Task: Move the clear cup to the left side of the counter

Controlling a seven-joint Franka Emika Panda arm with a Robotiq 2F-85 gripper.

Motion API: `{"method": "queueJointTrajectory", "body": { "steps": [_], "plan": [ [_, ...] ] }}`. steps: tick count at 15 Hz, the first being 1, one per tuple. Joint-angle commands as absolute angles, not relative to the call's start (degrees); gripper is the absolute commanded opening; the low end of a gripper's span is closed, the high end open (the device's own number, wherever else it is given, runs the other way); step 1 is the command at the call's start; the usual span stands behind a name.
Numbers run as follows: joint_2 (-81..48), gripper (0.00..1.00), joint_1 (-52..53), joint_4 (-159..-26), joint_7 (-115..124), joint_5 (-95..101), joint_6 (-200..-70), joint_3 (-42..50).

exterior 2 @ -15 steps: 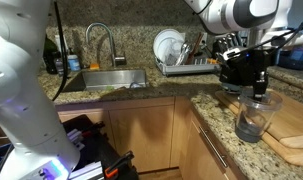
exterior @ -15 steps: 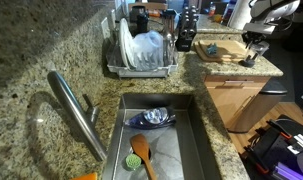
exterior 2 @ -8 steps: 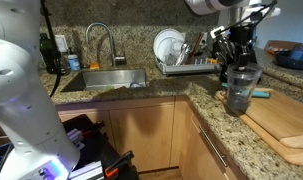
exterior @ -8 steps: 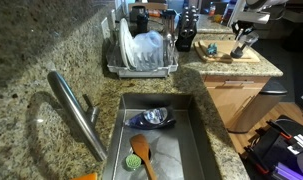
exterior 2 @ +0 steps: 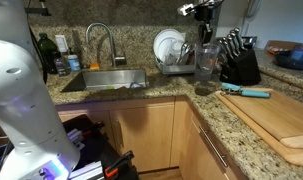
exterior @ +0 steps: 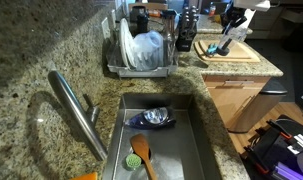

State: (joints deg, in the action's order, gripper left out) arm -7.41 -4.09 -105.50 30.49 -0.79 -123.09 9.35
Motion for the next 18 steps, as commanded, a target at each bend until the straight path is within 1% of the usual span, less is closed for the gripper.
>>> {"method": "queueJointTrajectory", "body": {
  "steps": [1,2,4,10,11,13,14,18],
  "plan": [
    [-7.3,0.16,-4.6,-105.7,30.2,-0.7,-122.9,8.9],
    [-8.1,0.04,-4.7,-106.2,30.6,-0.4,-125.1,9.0],
    [-8.4,0.04,-3.7,-108.5,29.2,-2.2,-127.6,7.6],
    [-6.4,0.04,1.5,-122.0,21.7,-2.1,-144.9,1.4],
    [-8.8,0.16,1.0,-117.4,25.1,-2.0,-140.0,2.5],
    [-8.8,0.16,2.3,-119.9,24.4,-2.0,-143.3,1.4],
    [-8.7,0.04,2.4,-120.2,24.2,-2.0,-143.7,1.4],
    [-10.4,0.04,2.7,-121.2,18.8,-2.8,-145.8,0.0]
  ]
}}
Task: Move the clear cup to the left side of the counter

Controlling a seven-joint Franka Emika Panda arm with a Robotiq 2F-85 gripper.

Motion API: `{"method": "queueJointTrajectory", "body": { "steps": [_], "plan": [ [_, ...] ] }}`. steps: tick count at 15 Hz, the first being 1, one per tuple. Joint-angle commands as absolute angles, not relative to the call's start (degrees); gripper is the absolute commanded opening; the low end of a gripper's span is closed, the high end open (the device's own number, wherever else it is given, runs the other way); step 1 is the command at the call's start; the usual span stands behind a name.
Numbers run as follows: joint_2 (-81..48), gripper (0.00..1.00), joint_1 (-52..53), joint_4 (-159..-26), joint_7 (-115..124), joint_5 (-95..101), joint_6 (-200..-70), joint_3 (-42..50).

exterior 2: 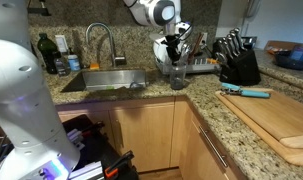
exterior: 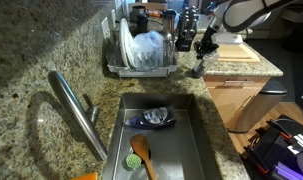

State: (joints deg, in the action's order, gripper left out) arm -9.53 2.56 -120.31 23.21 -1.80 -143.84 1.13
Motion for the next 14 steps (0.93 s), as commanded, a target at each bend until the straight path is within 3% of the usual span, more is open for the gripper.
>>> {"method": "queueJointTrajectory", "body": {
  "steps": [1,3,4,8,9,14],
  "plan": [
    [-10.7,0.04,2.9,-121.5,17.7,-2.0,-145.9,-0.1],
    [-11.3,0.04,3.5,-121.5,15.2,-0.2,-147.4,-0.5],
    [-10.5,0.16,3.3,-120.3,17.6,-1.1,-144.5,0.0],
    [-10.7,0.16,3.8,-120.3,16.4,-0.5,-145.2,-0.3],
    [-11.0,0.04,4.2,-120.2,17.6,1.7,-145.6,0.3],
    [-12.2,0.04,6.4,-119.6,19.9,12.3,-142.1,1.1]
  ]
}}
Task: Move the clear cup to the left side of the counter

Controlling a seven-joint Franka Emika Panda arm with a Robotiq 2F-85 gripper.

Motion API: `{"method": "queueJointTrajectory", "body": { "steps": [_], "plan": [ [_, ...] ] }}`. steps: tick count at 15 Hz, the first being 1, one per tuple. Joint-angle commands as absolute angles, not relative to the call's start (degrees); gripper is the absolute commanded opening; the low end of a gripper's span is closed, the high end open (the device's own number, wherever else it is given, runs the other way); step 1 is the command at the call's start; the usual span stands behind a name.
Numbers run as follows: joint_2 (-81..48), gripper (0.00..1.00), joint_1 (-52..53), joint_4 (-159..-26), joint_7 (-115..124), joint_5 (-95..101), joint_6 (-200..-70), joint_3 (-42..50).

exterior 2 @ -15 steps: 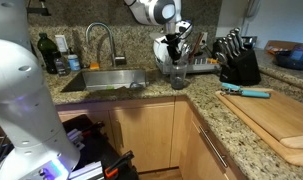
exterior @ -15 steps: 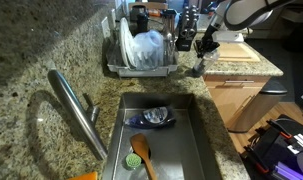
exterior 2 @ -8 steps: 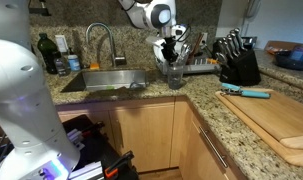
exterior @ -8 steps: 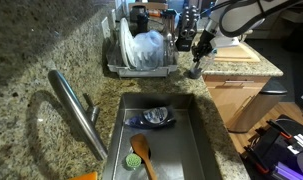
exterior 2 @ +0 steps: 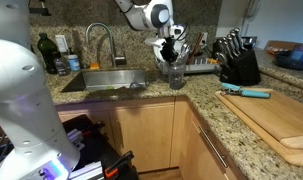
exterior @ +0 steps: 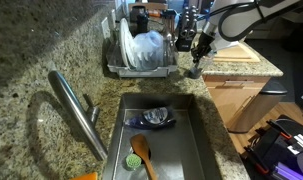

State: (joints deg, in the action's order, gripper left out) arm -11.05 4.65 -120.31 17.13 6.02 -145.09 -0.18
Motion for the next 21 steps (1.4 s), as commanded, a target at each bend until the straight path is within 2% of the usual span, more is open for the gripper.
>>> {"method": "queueJointTrajectory", "body": {
  "steps": [1,2,4,5,10,13,18,19,20,21],
  "plan": [
    [-11.1,0.04,5.2,-120.2,17.9,8.4,-144.4,0.0],
    [-11.1,0.16,5.4,-120.2,18.6,9.1,-144.2,0.0],
    [-11.1,0.16,5.4,-120.2,18.6,8.9,-144.2,0.0],
    [-11.1,0.04,5.4,-120.2,18.6,8.9,-144.2,0.0],
    [-8.5,0.04,8.3,-117.1,26.5,23.7,-123.4,0.9],
    [-7.9,0.04,9.0,-116.3,24.1,24.3,-115.3,-1.4],
    [-5.2,0.04,7.5,-118.0,11.4,3.6,-116.3,-4.8],
    [-7.6,0.04,8.5,-116.9,16.0,8.7,-117.0,-4.2],
    [-7.5,0.16,8.6,-116.9,15.4,7.7,-117.0,-4.4],
    [-7.6,0.16,8.6,-116.9,15.6,7.9,-117.0,-4.5]
  ]
}}
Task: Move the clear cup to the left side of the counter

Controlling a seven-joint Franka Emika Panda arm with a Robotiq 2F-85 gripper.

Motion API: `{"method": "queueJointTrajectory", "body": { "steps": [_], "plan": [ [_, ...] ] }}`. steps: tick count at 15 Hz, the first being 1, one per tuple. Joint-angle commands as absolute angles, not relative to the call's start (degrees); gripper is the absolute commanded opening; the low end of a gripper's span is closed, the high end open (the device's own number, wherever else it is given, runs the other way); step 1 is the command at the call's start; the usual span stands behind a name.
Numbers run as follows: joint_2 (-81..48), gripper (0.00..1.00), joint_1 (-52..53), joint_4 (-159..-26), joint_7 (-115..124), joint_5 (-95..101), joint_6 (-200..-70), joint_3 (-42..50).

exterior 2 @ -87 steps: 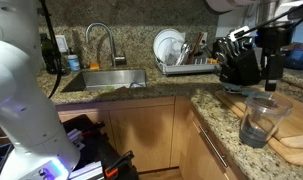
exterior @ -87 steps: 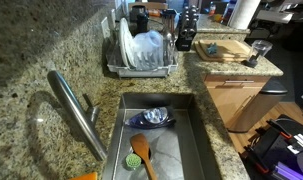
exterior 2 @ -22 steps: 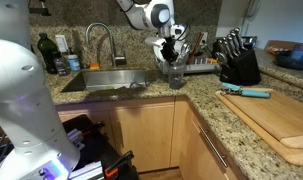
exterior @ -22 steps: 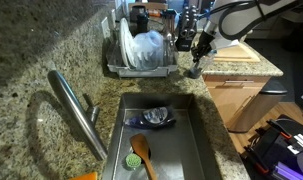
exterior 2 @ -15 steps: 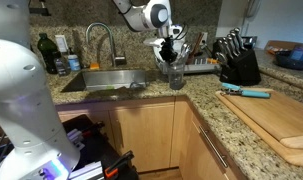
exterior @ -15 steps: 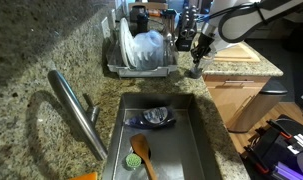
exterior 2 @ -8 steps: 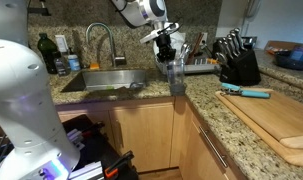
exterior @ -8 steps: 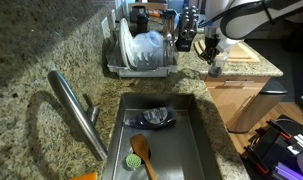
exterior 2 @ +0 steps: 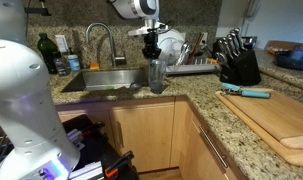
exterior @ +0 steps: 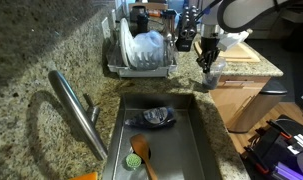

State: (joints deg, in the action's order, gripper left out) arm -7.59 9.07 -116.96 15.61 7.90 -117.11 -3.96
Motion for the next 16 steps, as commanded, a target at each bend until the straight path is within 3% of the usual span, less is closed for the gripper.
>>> {"method": "queueJointTrajectory", "body": {
  "steps": [1,6,7,8,12,13,14,16],
  "plan": [
    [-7.8,0.04,8.6,-116.9,15.7,8.0,-117.0,-4.4],
    [-12.9,0.04,8.9,-117.9,16.5,6.3,-134.3,-4.7],
    [-10.7,0.04,8.9,-117.7,16.1,7.5,-129.3,-4.3],
    [-10.9,0.16,9.0,-117.5,16.2,7.5,-130.2,-4.3],
    [-10.9,0.16,9.0,-117.5,16.2,7.5,-130.1,-4.3],
    [-10.9,0.04,9.0,-117.5,16.2,7.5,-130.1,-4.3],
    [-10.9,0.16,9.0,-117.5,16.2,7.5,-130.1,-4.3],
    [-10.9,0.16,9.0,-117.5,16.2,7.5,-130.1,-4.3]
  ]
}}
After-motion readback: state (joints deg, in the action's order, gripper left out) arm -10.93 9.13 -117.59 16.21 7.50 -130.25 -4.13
